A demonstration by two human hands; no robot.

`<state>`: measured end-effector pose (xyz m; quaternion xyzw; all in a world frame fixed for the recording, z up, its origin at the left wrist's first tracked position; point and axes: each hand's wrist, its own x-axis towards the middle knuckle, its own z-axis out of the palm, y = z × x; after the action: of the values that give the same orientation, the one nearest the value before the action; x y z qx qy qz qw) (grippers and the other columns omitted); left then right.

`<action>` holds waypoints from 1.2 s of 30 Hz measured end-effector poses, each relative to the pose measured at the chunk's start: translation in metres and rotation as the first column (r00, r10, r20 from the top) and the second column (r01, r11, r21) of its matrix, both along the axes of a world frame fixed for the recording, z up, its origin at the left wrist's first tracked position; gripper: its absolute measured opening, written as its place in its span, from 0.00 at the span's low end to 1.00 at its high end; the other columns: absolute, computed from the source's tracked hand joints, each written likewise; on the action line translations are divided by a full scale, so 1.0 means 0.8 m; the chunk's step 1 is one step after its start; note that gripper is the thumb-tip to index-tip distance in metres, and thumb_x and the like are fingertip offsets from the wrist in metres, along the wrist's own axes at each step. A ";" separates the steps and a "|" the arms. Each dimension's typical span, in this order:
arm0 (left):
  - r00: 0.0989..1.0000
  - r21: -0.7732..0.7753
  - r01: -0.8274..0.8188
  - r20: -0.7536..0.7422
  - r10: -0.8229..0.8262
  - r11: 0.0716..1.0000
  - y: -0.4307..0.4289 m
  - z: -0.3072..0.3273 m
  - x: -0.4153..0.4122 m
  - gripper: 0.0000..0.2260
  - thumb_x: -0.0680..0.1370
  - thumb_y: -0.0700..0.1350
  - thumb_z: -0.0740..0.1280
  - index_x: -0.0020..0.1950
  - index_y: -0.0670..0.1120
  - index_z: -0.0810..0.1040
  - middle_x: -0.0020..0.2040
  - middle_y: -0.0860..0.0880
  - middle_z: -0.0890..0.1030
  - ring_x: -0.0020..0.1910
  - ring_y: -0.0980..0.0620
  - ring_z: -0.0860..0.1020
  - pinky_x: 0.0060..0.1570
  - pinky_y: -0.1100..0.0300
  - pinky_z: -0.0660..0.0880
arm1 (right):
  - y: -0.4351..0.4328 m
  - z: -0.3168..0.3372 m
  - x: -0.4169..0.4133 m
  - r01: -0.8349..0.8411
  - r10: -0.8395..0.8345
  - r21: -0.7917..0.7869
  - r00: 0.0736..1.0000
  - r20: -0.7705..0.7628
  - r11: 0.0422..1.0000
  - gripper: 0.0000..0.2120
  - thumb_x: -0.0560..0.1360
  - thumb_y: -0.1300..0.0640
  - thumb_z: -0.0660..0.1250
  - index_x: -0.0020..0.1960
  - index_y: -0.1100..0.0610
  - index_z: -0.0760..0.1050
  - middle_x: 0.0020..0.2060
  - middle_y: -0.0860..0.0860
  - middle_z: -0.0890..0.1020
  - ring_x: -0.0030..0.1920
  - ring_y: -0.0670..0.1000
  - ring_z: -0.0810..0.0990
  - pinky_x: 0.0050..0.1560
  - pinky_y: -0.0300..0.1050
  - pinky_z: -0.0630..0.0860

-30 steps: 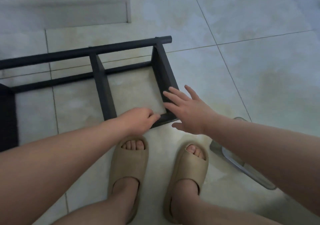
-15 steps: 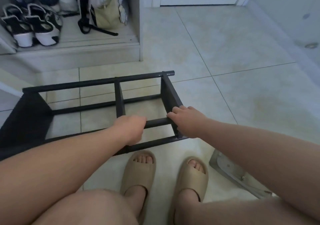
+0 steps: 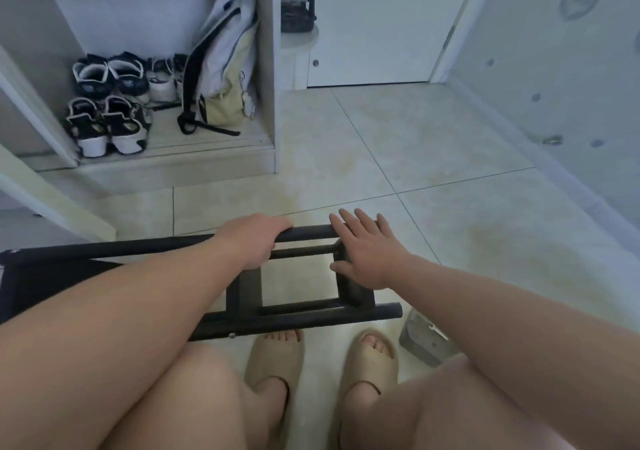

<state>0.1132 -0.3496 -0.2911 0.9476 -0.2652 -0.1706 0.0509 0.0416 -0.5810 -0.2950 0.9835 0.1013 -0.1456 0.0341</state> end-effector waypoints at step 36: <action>0.992 0.067 -0.127 -0.003 0.127 0.990 -0.070 -0.052 0.033 0.29 0.84 0.59 0.55 0.82 0.54 0.50 0.83 0.46 0.50 0.80 0.41 0.52 0.75 0.42 0.58 | -0.087 -0.054 0.033 0.264 -0.240 0.147 0.957 -0.165 0.953 0.35 0.82 0.33 0.48 0.83 0.46 0.42 0.82 0.43 0.43 0.82 0.50 0.41 0.79 0.61 0.43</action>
<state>0.1399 -0.4059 -0.3330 0.9631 -0.1984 -0.1792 0.0312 0.0677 -0.6505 -0.3379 0.9745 -0.0112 -0.2112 -0.0751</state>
